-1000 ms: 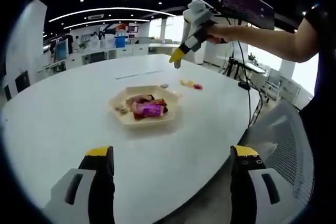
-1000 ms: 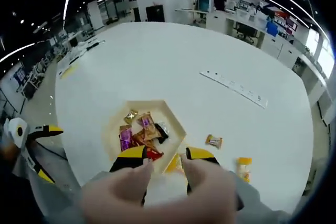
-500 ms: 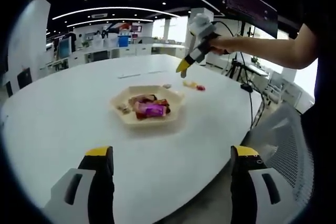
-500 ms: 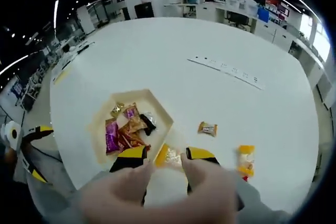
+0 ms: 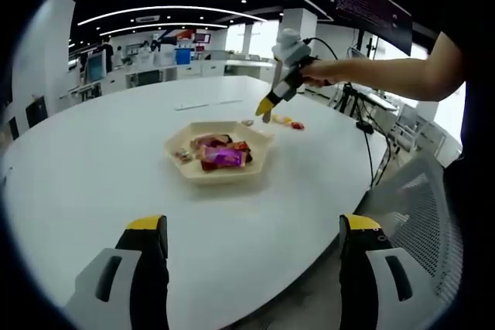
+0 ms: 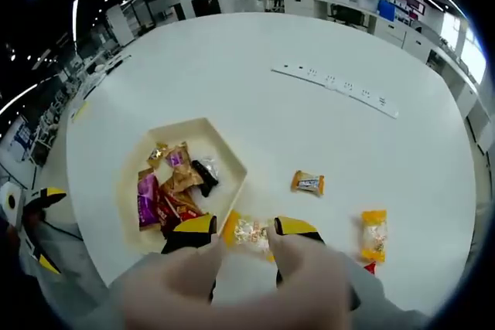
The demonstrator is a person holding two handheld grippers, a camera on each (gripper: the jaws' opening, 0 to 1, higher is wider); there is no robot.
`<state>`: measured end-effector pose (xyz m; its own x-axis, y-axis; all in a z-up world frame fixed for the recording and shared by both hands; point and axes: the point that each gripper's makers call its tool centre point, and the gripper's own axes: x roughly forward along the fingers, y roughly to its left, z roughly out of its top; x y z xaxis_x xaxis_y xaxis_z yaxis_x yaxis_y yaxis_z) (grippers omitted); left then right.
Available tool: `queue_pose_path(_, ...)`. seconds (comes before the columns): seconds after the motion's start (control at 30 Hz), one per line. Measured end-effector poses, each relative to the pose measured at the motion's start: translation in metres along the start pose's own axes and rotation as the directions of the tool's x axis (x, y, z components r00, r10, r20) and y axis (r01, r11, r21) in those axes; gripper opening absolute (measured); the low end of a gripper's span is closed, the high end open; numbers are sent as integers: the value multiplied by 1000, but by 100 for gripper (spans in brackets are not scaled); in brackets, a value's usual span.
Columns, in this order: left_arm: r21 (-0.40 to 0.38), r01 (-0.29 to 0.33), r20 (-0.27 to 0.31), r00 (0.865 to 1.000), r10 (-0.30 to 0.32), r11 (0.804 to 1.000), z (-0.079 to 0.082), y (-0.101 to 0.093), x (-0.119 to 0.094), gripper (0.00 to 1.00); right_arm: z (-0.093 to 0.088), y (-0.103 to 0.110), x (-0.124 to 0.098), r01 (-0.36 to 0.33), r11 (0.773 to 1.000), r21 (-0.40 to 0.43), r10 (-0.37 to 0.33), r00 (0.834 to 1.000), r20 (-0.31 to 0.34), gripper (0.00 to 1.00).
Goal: Place the target food into the container with the food tongs after gripping and lifting it, then release it inside without dropping or visibly crushing the food.
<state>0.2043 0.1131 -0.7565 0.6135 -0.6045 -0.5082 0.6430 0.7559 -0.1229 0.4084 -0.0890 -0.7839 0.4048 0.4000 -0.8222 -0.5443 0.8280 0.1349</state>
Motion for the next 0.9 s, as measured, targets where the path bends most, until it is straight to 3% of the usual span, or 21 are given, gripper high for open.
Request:
queue_pose_path(0.33,-5,5,-20,1000,-5,1000,-3,-1,1,89,-11,-4,17,-4,999,43,5,1000,-18,29)
queue_pose_path(0.9,-7,4,-39,999,-4,1000,-6,0,3,88,-12,-9,26,-3,997,71,4,1000,-13,29)
